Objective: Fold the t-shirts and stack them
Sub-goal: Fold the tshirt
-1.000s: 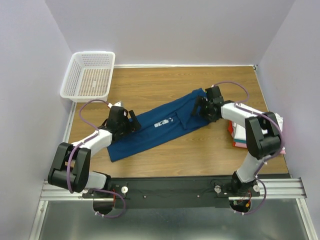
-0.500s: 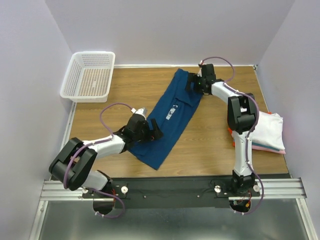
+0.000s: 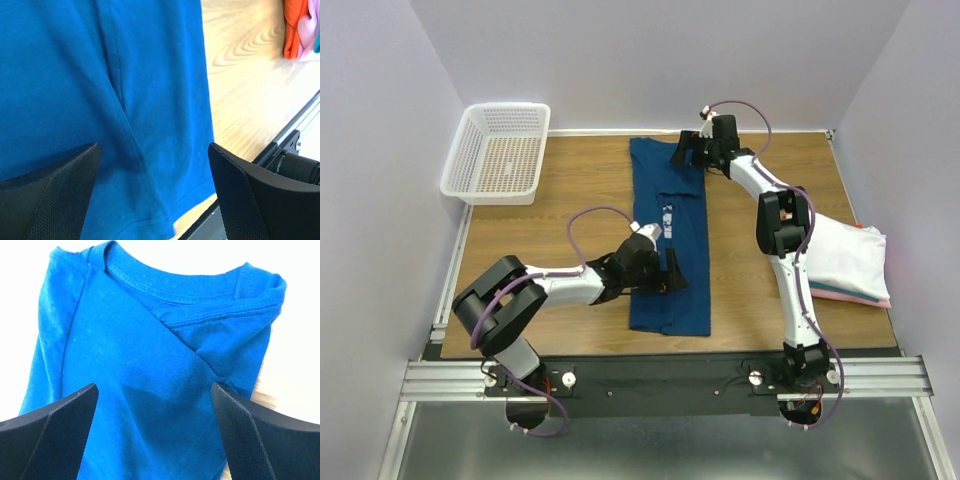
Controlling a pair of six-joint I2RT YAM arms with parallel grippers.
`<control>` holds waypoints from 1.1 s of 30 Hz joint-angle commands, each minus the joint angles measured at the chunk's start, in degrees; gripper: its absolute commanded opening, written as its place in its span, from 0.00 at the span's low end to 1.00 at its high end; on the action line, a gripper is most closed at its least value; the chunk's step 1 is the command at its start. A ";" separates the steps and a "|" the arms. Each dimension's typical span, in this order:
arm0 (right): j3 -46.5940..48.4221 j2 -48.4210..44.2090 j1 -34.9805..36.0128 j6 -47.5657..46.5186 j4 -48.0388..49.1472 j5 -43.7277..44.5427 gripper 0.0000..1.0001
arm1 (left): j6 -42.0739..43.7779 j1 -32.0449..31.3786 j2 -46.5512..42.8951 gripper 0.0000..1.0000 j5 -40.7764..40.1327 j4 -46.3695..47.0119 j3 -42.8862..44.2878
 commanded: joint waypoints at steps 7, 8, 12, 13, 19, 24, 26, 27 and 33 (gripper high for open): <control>0.43 -3.74 0.96 0.00 -6.23 0.06 1.00 | 1.16 -2.82 -5.27 0.98 -6.95 -12.97 3.27; 0.34 -5.41 0.96 -0.09 -6.50 -0.46 1.00 | 1.43 -2.90 -6.50 0.98 -7.05 -15.49 3.80; -5.80 -15.77 0.96 2.37 -6.51 1.19 1.00 | 1.88 -3.34 -12.66 0.98 -11.79 -22.19 4.51; -7.73 -21.10 0.96 3.59 -6.59 2.60 1.00 | 1.53 -3.43 -14.84 0.98 -12.23 -24.55 3.72; -35.92 -43.54 1.49 9.57 -6.42 16.39 1.00 | -2.42 -3.52 -20.49 0.98 -12.67 -31.25 -2.60; -60.18 -64.00 4.29 14.58 -4.75 20.87 1.00 | -3.66 -4.22 -20.93 0.98 -9.16 -32.83 -5.69; -68.72 -67.64 7.36 15.99 -4.75 21.25 1.00 | -4.19 -4.57 -20.93 0.98 -8.72 -33.36 -6.56; -70.92 -70.78 7.90 17.56 -4.83 20.37 1.00 | -4.10 -4.84 -20.84 0.96 -8.37 -33.36 -6.74; -78.93 -75.65 10.89 21.44 -5.01 18.17 1.00 | -3.49 -5.19 -19.53 0.84 -7.84 -33.45 -7.01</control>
